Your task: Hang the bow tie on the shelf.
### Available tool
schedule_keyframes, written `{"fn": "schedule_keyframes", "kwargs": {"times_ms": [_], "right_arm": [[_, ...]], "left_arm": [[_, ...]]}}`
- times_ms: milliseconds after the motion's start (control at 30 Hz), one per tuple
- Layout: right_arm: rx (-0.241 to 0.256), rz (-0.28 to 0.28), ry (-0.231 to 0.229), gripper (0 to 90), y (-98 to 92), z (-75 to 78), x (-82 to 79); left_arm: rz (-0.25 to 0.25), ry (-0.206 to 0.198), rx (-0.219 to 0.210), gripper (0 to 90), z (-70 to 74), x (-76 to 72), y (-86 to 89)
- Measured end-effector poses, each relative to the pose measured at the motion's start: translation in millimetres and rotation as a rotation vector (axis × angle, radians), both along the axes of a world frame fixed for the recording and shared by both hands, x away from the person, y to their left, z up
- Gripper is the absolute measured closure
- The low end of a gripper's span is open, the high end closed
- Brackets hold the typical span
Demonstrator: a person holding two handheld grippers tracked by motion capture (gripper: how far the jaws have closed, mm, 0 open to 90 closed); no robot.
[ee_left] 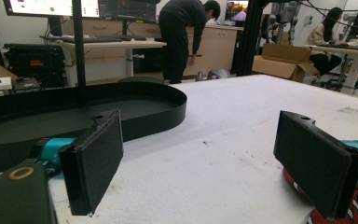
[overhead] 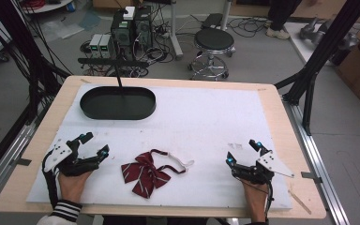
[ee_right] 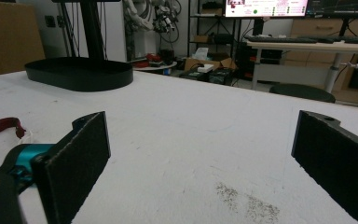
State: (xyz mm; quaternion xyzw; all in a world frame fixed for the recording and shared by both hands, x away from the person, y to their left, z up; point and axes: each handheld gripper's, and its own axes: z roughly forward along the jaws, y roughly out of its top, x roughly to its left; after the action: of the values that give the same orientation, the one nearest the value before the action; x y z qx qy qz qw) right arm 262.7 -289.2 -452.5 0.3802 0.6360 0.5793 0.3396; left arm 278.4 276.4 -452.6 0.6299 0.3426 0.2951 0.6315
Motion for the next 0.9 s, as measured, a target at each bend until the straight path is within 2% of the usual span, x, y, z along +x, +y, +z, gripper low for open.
{"fn": "schedule_keyframes", "kwargs": {"times_ms": [200,367,400,433,467,500,533,700,900], "right_arm": [[-0.005,0.0,-0.001,3.2,0.1,0.1,0.3],[0.0,0.001,0.0,3.2,-0.4,0.1,0.7],[0.001,-0.001,-0.002,3.3,-0.7,0.2,1.0],[0.002,0.0,-0.001,3.2,-1.0,0.1,1.1],[0.005,-0.001,0.002,3.2,-1.0,0.1,1.0],[0.006,-0.002,0.003,3.2,-0.9,0.1,0.9],[0.004,-0.001,0.0,3.3,-1.0,0.1,1.1],[0.003,0.001,0.001,3.2,-0.7,0.1,0.9],[0.001,0.0,0.002,3.3,-0.3,0.2,0.7]], "left_arm": [[-0.009,0.018,0.014,16.1,2.4,1.0,0.3],[-0.045,0.018,0.015,16.1,20.9,0.4,-0.6],[-0.045,0.018,0.015,16.1,20.9,0.4,-0.6],[-0.062,0.02,0.043,16.1,30.1,0.5,-2.6],[-0.069,0.02,0.061,16.0,35.1,1.0,-4.1],[-0.069,0.02,0.061,16.0,35.1,1.0,-4.1],[-0.084,0.027,0.09,16.0,45.5,1.9,-7.9],[-0.109,0.026,0.176,15.9,68.4,3.2,-20.8],[-0.139,0.045,0.215,15.9,81.2,6.3,-33.0]]}}
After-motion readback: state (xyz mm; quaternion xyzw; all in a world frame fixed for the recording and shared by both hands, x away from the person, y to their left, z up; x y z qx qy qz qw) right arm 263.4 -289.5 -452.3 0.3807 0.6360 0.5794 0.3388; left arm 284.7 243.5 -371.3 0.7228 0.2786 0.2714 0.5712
